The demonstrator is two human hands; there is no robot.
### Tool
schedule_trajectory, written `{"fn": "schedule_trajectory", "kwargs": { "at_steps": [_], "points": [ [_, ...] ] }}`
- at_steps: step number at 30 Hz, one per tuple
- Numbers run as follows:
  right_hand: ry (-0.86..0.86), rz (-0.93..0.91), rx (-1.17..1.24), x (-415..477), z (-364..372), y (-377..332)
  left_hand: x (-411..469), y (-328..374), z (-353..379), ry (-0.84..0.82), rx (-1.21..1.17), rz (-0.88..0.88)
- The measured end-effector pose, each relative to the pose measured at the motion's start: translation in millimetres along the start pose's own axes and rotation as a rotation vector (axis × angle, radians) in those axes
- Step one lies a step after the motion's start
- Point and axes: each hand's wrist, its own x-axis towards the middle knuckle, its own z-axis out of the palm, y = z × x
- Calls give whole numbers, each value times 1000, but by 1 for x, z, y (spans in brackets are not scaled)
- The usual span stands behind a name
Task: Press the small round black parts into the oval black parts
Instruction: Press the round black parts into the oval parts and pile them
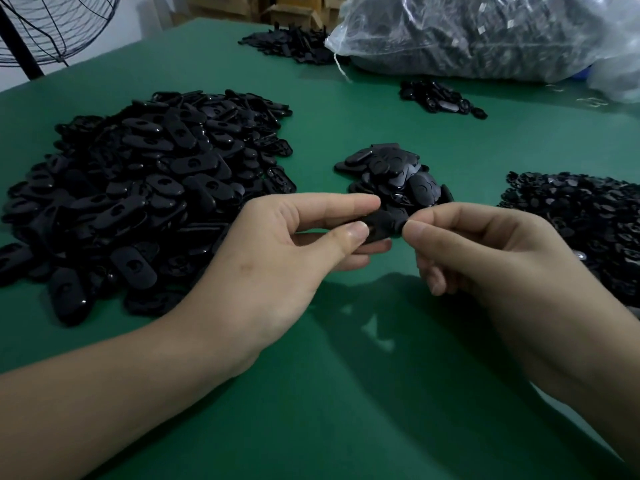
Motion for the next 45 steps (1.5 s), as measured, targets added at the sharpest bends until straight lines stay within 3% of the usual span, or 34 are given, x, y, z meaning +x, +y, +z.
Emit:
{"fn": "schedule_trajectory", "kwargs": {
  "at_steps": [16, 25, 33, 45],
  "points": [
    [56, -97, -142, 0, -5, 3, 1, 0, -1, -17, -83, -6],
    [32, -128, -248, -1, -4, -1, -1, 5, 2, -6, 34, 59],
    [95, -221, -534, -6, -3, -6, -5, 5, 4, -37, 205, 83],
    [219, -526, -903, -11, 7, -5, -2, 0, 8, 31, -37, -22]
  ]
}}
